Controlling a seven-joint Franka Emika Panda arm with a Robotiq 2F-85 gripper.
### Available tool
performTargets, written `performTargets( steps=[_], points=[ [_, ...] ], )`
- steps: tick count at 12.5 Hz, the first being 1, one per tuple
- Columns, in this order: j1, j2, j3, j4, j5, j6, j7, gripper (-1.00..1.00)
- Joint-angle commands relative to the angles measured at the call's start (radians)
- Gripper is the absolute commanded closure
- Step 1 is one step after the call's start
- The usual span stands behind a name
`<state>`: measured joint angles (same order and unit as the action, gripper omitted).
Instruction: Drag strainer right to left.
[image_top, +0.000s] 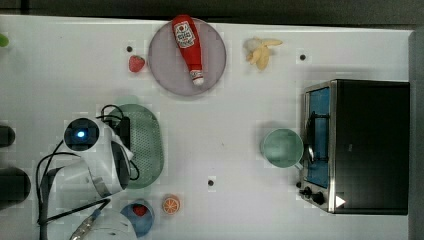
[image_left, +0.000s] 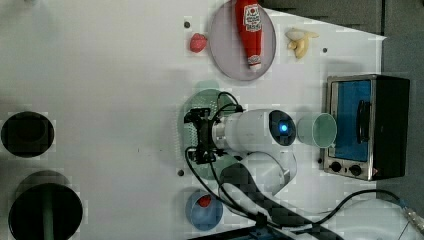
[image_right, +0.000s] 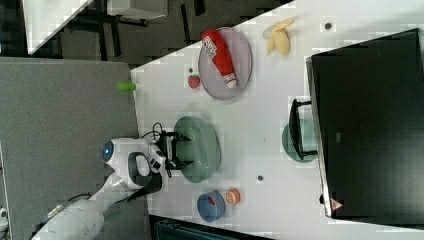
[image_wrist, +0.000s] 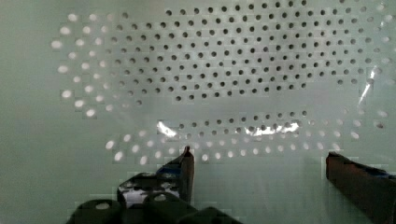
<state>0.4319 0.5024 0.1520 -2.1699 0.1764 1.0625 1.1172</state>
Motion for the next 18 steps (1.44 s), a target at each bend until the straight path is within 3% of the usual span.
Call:
performTargets(
  steps=[1, 11, 18],
  points=[
    [0.056, 0.031, -0.004, 0.045, 0.048, -0.008, 0.071, -1.0],
    [0.154, 0.123, -0.004, 0.196, 0.116, -0.005, 0.139, -1.0],
    [0.182, 0.128, -0.017, 0.247, 0.105, -0.033, 0.108, -1.0]
  ],
)
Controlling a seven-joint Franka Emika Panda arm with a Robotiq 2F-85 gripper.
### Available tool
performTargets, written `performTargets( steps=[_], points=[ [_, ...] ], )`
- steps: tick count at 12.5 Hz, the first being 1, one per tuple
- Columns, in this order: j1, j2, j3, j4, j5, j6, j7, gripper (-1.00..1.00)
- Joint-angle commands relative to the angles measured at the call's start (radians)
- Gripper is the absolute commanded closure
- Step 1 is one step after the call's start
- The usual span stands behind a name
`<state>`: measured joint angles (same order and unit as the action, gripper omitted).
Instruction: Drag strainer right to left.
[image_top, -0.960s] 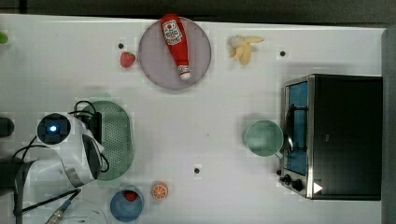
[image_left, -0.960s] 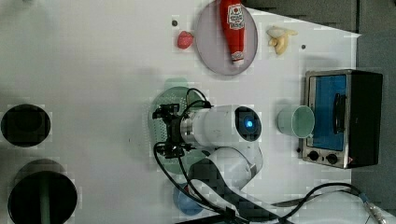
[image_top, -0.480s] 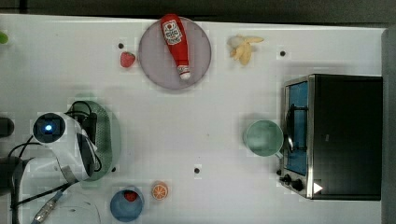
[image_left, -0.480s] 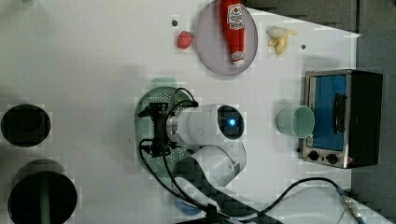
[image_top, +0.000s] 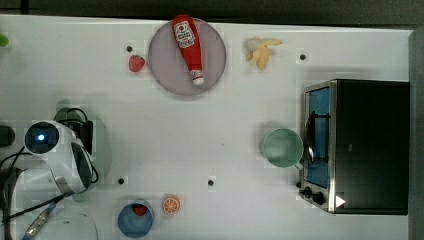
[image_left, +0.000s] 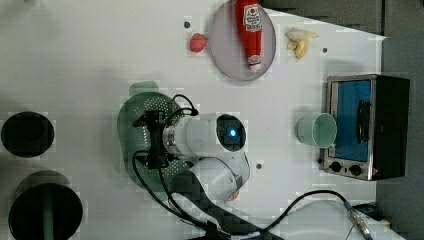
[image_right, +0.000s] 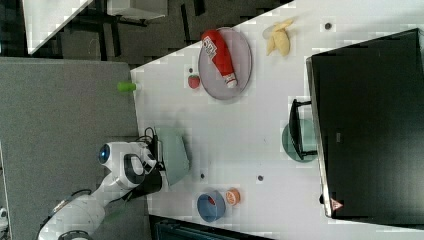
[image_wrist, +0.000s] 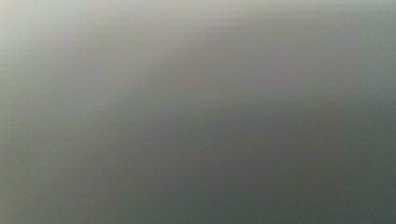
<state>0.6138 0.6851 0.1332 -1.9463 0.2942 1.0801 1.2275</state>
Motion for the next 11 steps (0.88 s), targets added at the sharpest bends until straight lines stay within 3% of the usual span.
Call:
performTargets(
  steps=[1, 5, 11],
  points=[
    [0.0, -0.089, -0.01, 0.018, -0.027, -0.098, -0.064, -1.0],
    [-0.006, -0.326, -0.148, 0.012, -0.136, -0.312, -0.407, -1.0],
    [-0.037, -0.662, -0.523, 0.06, -0.225, -0.605, -0.984, -1.0]
  ],
)
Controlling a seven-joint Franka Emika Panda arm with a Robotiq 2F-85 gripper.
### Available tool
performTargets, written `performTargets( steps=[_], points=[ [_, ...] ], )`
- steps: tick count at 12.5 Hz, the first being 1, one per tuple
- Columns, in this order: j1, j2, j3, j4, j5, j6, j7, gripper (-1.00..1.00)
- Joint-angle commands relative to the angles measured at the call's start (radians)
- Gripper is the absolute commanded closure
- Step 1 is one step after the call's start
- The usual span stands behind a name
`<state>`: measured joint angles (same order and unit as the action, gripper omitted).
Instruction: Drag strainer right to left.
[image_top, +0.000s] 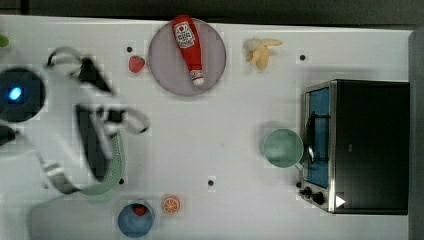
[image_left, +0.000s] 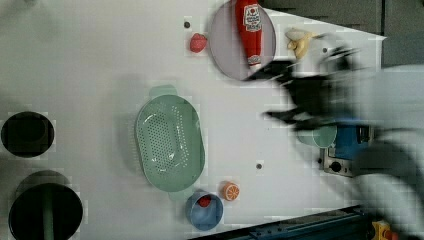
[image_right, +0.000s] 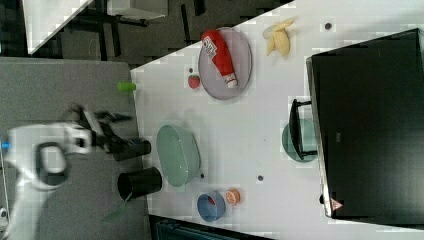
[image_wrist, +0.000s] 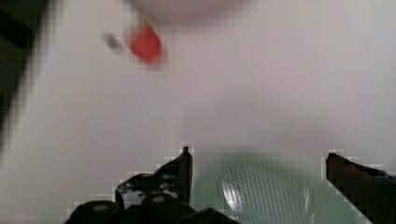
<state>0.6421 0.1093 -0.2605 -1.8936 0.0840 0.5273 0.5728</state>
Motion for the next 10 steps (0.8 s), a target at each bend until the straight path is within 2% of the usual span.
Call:
performTargets(
  steps=[1, 5, 7, 10],
  points=[
    [-0.073, -0.126, -0.195, 0.023, -0.044, -0.121, -0.419, -1.0],
    [-0.088, -0.247, -0.382, 0.051, -0.134, -0.332, -0.75, -1.0],
    [-0.089, -0.279, -0.415, 0.054, -0.157, -0.338, -0.74, -1.0],
    [-0.088, -0.288, -0.398, 0.054, -0.23, -0.345, -0.656, -1.0]
  ],
)
